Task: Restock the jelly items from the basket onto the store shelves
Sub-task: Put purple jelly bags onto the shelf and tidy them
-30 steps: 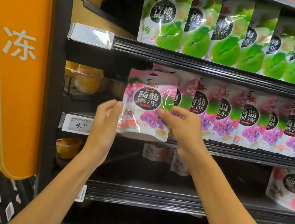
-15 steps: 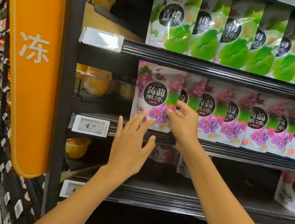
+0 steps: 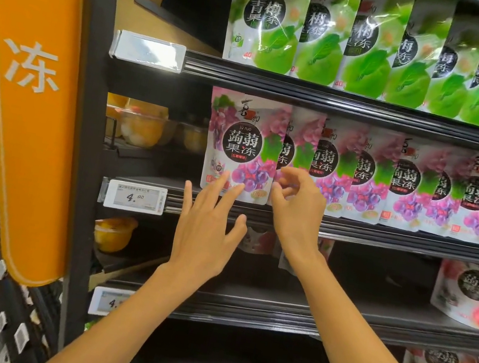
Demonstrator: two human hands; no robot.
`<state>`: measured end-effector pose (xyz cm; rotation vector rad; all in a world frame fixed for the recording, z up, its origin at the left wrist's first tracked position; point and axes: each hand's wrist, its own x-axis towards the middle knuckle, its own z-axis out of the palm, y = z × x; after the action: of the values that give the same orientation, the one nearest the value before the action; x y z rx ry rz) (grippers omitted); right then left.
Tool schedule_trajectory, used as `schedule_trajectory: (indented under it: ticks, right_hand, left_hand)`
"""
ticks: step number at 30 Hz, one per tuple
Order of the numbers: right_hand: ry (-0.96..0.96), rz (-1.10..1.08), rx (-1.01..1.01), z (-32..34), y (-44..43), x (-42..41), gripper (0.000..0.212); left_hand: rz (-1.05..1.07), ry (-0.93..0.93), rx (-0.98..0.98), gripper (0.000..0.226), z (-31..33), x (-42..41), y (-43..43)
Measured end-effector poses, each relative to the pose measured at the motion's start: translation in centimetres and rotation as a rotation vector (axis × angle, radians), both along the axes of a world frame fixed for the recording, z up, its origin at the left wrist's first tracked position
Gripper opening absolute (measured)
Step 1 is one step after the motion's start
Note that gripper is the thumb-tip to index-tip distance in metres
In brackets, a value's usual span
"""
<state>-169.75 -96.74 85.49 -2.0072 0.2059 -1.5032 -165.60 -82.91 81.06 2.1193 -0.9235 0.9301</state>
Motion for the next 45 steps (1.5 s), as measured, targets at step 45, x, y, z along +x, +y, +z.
schedule_trajectory:
  ticks: [45]
  right_hand:
    - [0.133, -0.284, 0.390, -0.4, -11.8, -5.3, 0.030]
  left_hand:
    - [0.069, -0.031, 0.038, 0.057, 1.1, -2.1, -8.1]
